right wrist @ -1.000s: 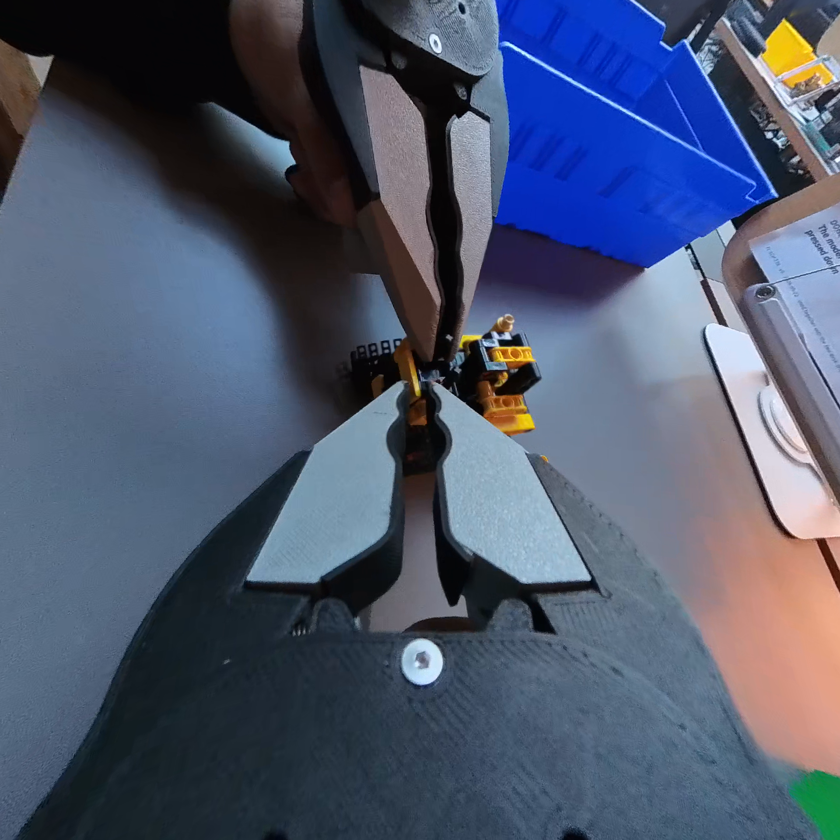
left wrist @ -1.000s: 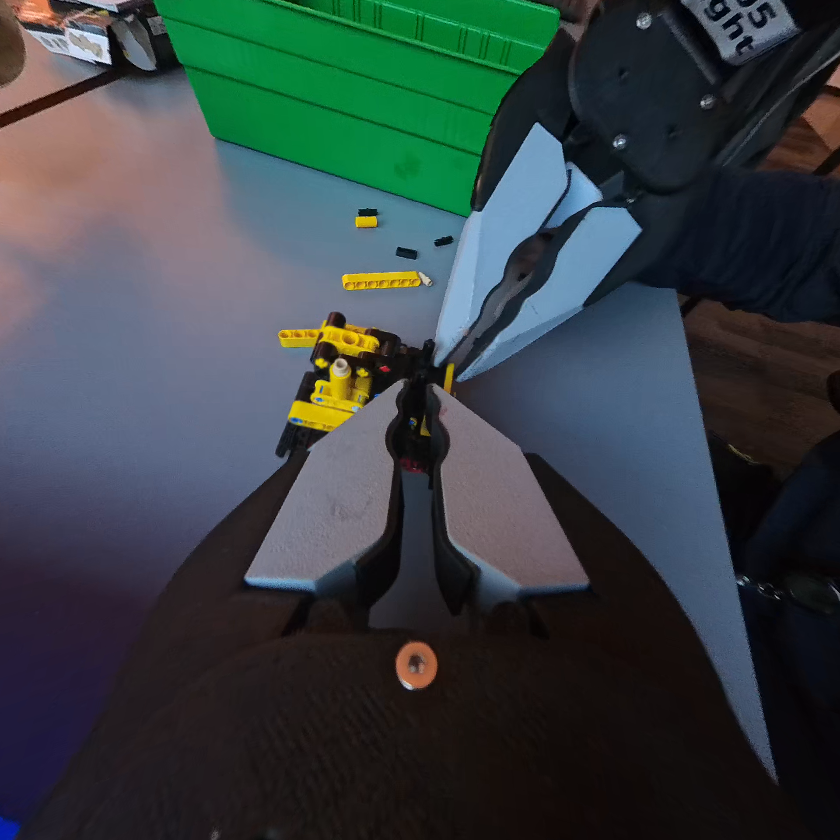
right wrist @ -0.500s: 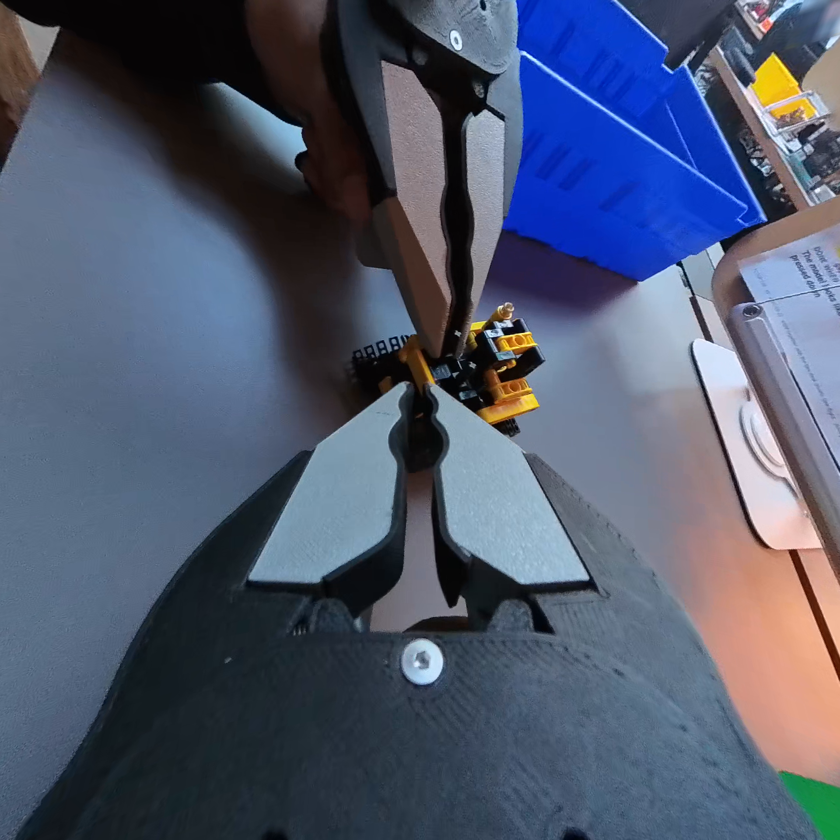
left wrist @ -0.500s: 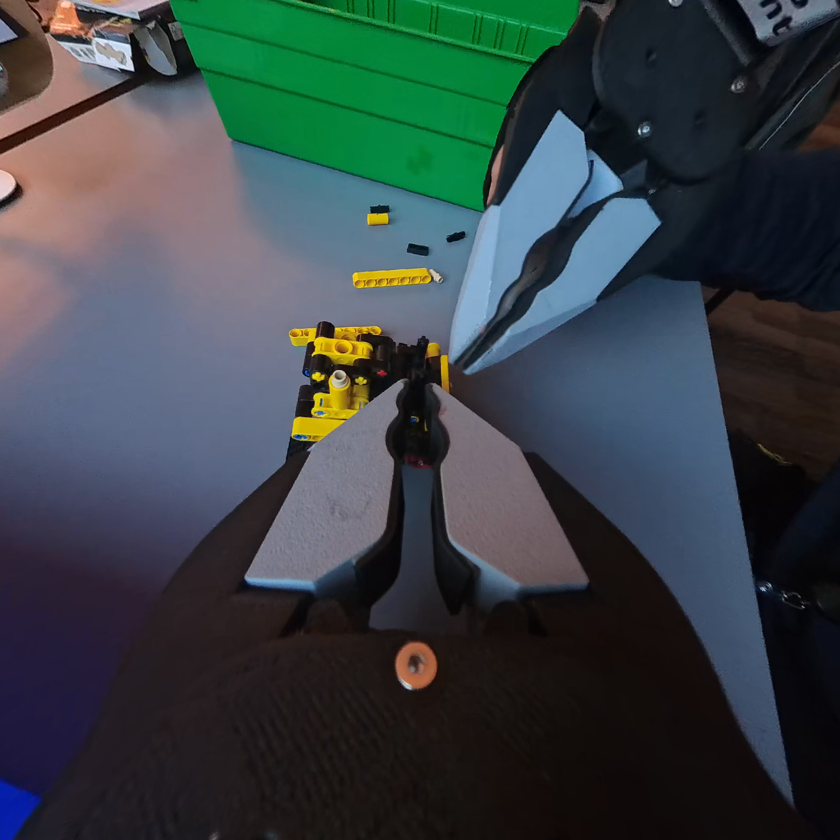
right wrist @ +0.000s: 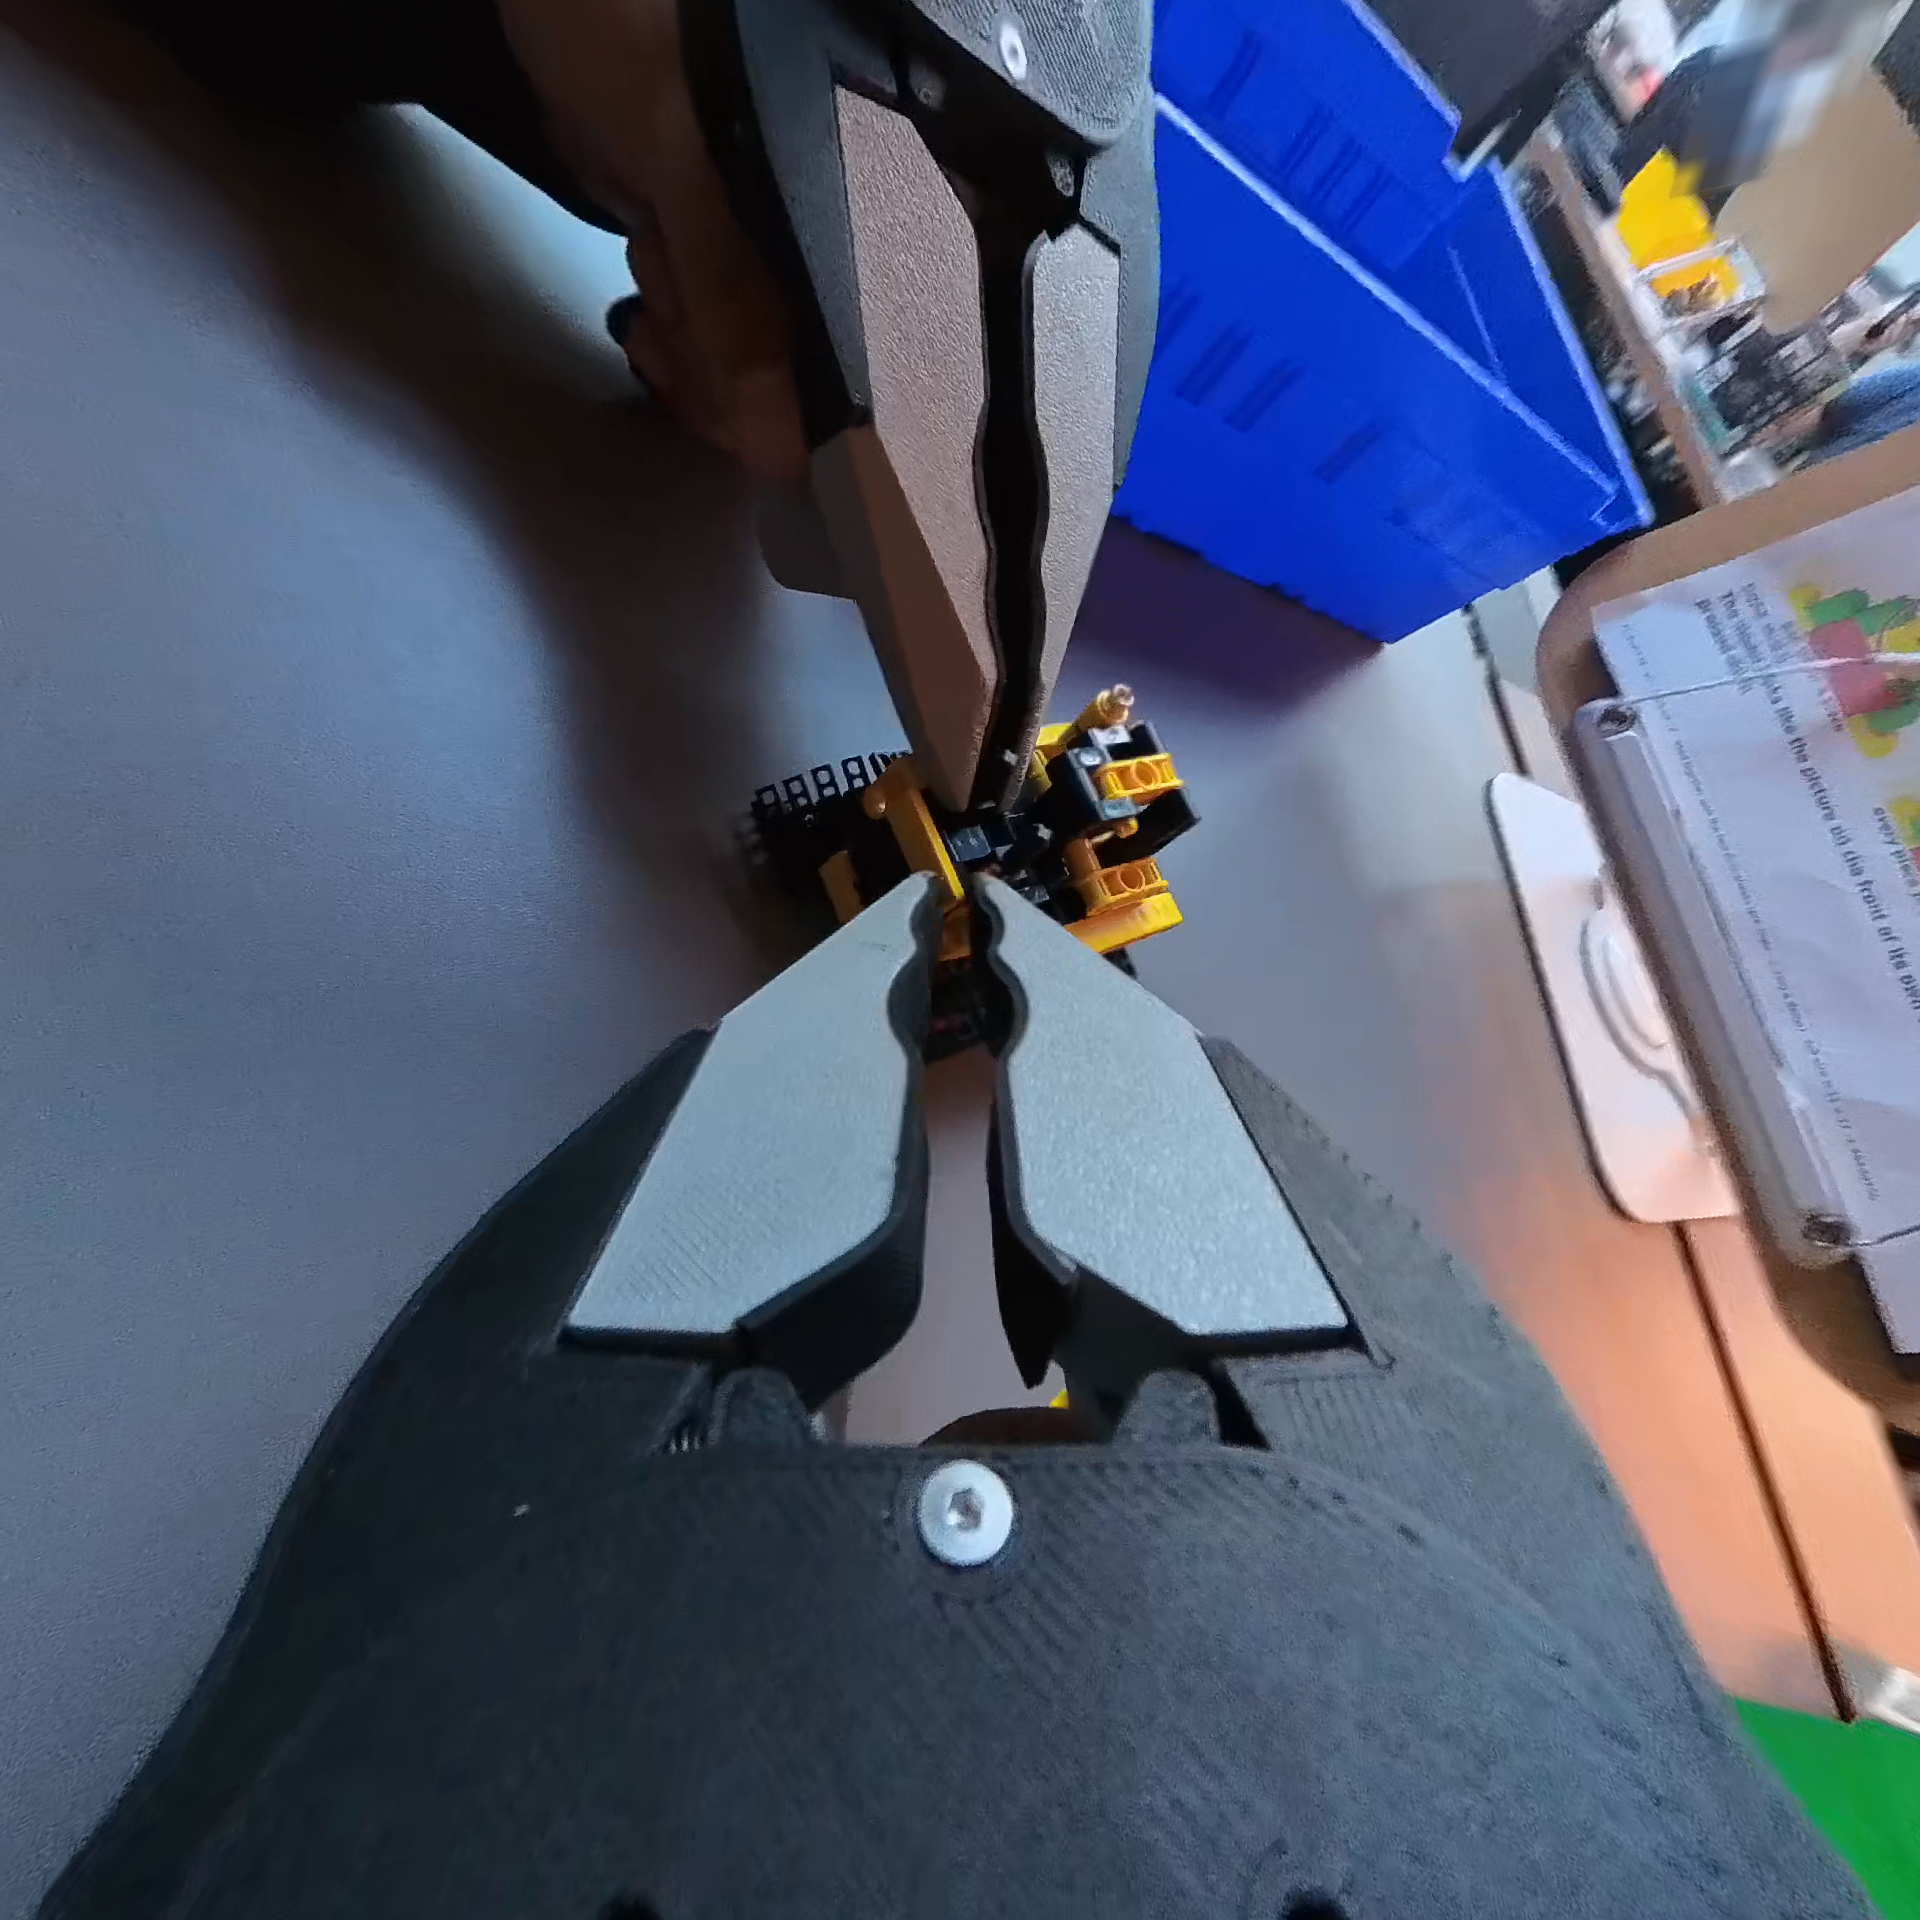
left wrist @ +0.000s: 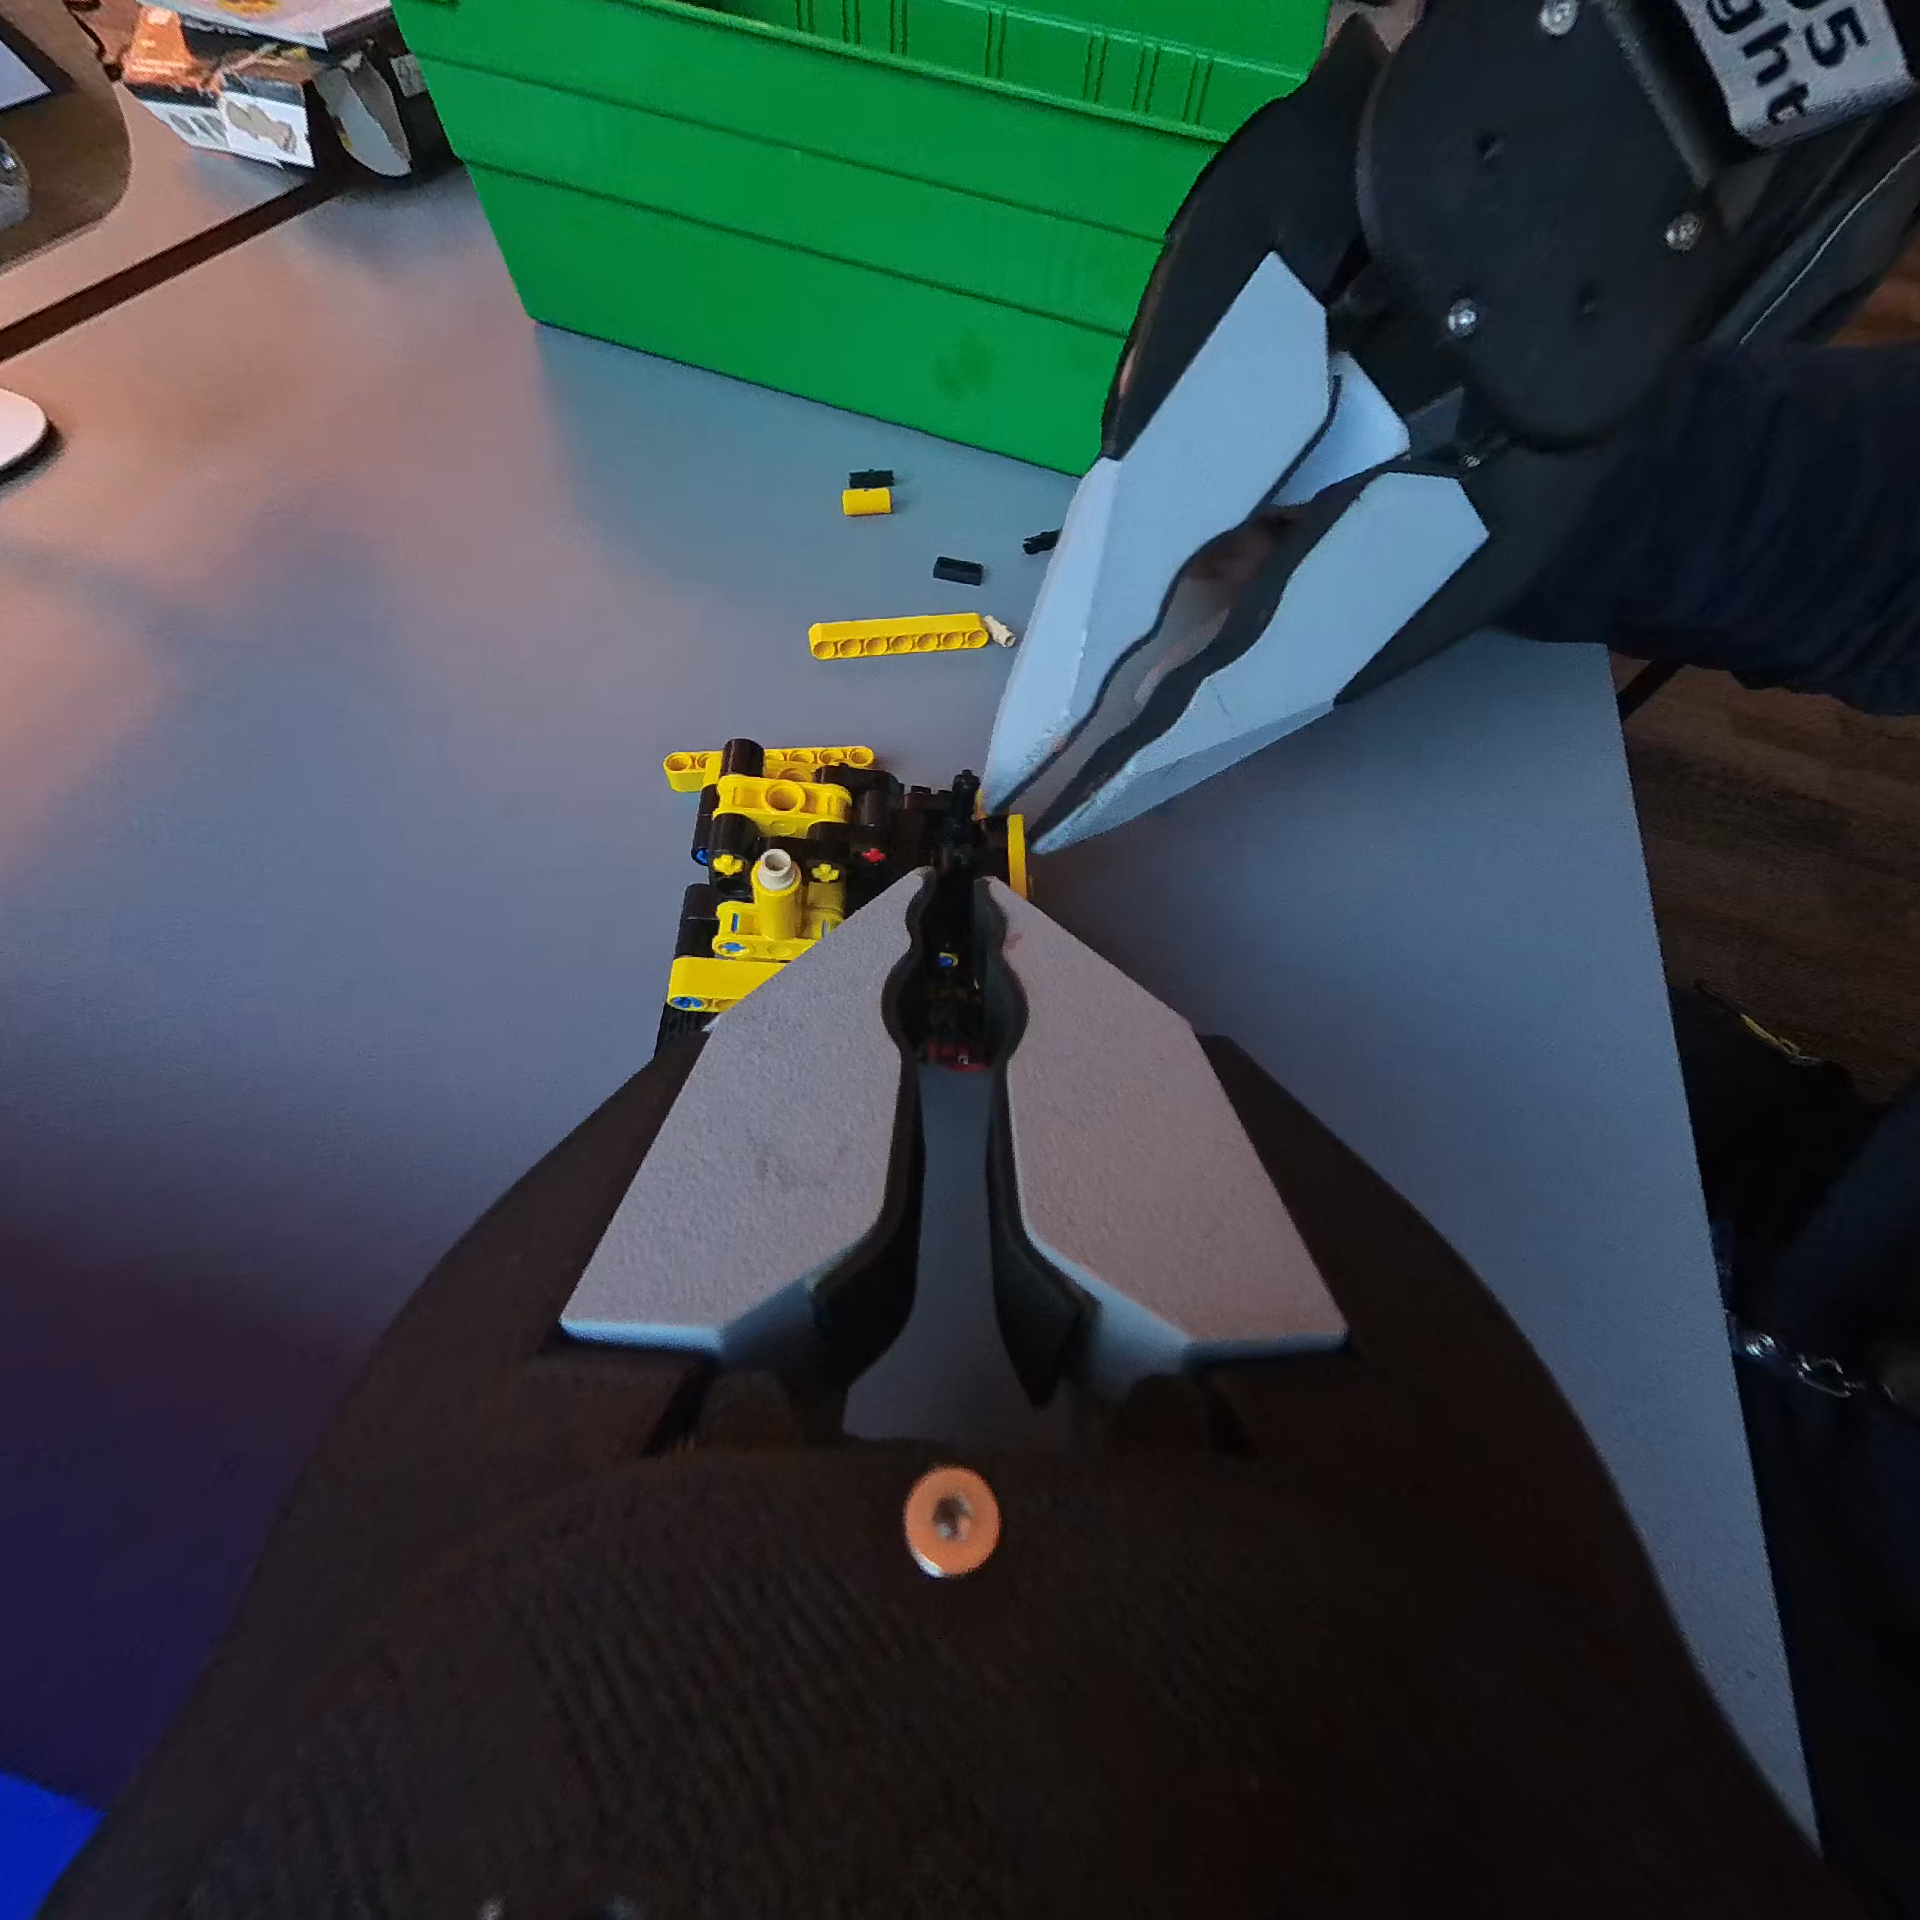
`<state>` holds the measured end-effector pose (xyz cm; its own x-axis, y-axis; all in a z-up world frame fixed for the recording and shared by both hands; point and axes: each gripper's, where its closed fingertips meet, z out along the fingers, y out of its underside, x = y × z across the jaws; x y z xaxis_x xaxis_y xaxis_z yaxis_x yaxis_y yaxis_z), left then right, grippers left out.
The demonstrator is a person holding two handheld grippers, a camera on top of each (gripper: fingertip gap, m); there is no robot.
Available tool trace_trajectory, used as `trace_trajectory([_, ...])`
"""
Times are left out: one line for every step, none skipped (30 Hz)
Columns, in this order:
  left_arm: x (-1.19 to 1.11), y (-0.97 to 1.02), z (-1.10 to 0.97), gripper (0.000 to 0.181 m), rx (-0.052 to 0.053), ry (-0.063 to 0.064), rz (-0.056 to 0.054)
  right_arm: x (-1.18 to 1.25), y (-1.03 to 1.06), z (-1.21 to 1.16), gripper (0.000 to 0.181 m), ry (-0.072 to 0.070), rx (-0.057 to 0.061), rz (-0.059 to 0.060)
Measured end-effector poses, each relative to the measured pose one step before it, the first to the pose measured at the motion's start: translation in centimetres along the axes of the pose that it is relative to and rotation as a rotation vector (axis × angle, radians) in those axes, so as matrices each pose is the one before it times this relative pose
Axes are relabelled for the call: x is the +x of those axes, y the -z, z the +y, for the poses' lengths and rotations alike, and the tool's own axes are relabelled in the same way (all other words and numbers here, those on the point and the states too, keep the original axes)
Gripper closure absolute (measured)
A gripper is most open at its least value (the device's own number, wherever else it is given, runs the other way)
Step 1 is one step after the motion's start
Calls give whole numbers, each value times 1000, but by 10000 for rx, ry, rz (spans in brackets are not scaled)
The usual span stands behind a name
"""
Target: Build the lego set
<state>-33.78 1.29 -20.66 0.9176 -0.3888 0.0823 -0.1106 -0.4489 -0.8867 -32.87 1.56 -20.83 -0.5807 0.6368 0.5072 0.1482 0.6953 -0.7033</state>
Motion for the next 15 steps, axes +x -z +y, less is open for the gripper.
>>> trace_trajectory([-17,-17,-34,180,14,30,-31,-20,107,-175,181,304,79,118])
trace_trajectory([59,-51,-32,180,14,68,29,-152,98,-143,181,331,63,51])
trace_trajectory([197,-75,-32,180,20,75,138,-219,29,-125,181,239,54,-14])
trace_trajectory([106,-71,-35,179,42,100,92,-107,-27,-40,181,78,12,-20])
trace_trajectory([-5,-47,-21,179,46,82,43,-22,-61,31,181,-72,-23,-37])
trace_trajectory([-13,-8,-17,180,7,63,39,-18,-42,37,179,-122,-16,-72])
trace_trajectory([-12,-1,1,180,1,30,16,-63,-8,90,176,-69,-33,-81])
trace_trajectory([37,-4,1,179,-6,-31,6,-31,-10,200,172,-15,-94,-45])
trace_trajectory([8,-14,14,179,-16,-85,-30,-46,8,145,170,1,-61,-44])
trace_trajectory([0,7,25,179,-27,-98,-33,-40,20,43,170,-29,6,-43])
trace_trajectory([-2,11,14,179,-26,-47,-6,57,1,9,172,-76,2,4])
trace_trajectory([3,0,5,179,-6,5,9,95,7,19,174,-65,-12,18])
trace_trajectory([-23,-5,4,180,7,41,10,30,13,10,174,-4,-2,11])
trace_trajectory([-14,-2,3,180,8,63,11,2,10,18,175,81,7,39])
trace_trajectory([-1,0,-1,180,6,39,10,-10,24,2,175,166,-5,84])
